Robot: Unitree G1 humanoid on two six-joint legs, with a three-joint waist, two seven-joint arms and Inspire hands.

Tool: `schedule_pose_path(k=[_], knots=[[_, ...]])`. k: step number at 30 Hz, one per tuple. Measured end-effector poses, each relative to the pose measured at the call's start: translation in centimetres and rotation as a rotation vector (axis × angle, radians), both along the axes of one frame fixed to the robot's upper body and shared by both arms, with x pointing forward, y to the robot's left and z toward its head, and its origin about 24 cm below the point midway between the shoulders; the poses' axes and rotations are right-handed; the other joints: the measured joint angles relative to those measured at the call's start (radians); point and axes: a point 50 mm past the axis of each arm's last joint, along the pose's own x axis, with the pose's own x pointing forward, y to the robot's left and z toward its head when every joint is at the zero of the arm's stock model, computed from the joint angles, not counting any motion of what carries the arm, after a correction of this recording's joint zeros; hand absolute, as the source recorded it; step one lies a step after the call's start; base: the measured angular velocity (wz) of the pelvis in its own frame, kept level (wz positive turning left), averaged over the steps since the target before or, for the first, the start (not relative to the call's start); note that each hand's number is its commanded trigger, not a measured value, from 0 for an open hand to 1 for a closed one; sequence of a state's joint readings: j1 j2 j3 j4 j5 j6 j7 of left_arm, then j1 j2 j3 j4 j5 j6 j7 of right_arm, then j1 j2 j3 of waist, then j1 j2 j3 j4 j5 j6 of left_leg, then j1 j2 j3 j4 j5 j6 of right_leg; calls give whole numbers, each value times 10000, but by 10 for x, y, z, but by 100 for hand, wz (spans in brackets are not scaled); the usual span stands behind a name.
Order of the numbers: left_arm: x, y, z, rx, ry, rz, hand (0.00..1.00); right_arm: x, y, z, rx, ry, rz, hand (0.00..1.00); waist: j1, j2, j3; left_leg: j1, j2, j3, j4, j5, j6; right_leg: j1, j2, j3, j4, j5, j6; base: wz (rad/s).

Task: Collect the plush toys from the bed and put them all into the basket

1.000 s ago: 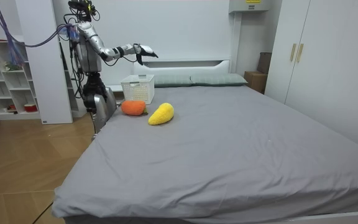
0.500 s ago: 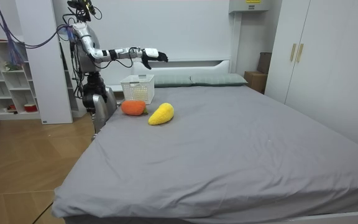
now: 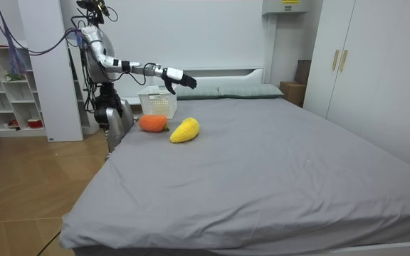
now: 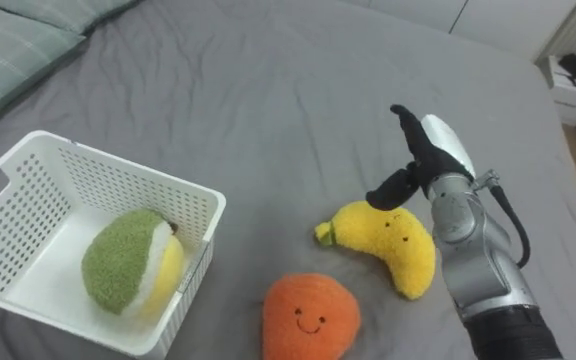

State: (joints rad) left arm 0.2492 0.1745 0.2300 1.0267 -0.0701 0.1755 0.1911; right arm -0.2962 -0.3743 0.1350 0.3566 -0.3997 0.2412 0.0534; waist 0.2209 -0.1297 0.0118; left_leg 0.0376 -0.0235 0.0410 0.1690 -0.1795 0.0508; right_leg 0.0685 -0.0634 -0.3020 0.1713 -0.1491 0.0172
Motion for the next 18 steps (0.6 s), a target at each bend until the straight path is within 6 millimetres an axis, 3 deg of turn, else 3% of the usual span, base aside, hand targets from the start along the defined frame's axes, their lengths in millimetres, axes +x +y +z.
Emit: schedule_pose_path(k=[8, 13, 18], knots=[[24, -1, 2, -77, -567, -609, 0, -11, -34, -42, -141, 1334, -1847, 0, -53, 4, -42, -780, -42, -286, 373, 5, 4, -492, -40, -310, 19, 14, -22, 12], [38, -1, 3, -44, -867, -1158, 0, -4, -52, -44, -377, 1575, -2906, 0, -200, -7, -46, -1423, -41, -362, 543, 43, 13, -1090, -62, -433, 159, 28, -44, 6], [60, -6, 3, -245, -1155, -1849, 0, 4, -58, -39, -630, 1283, -3264, 0, -136, -32, -15, -2017, -27, -351, 672, 63, 11, -1693, -58, -428, 169, 55, -85, 0]])
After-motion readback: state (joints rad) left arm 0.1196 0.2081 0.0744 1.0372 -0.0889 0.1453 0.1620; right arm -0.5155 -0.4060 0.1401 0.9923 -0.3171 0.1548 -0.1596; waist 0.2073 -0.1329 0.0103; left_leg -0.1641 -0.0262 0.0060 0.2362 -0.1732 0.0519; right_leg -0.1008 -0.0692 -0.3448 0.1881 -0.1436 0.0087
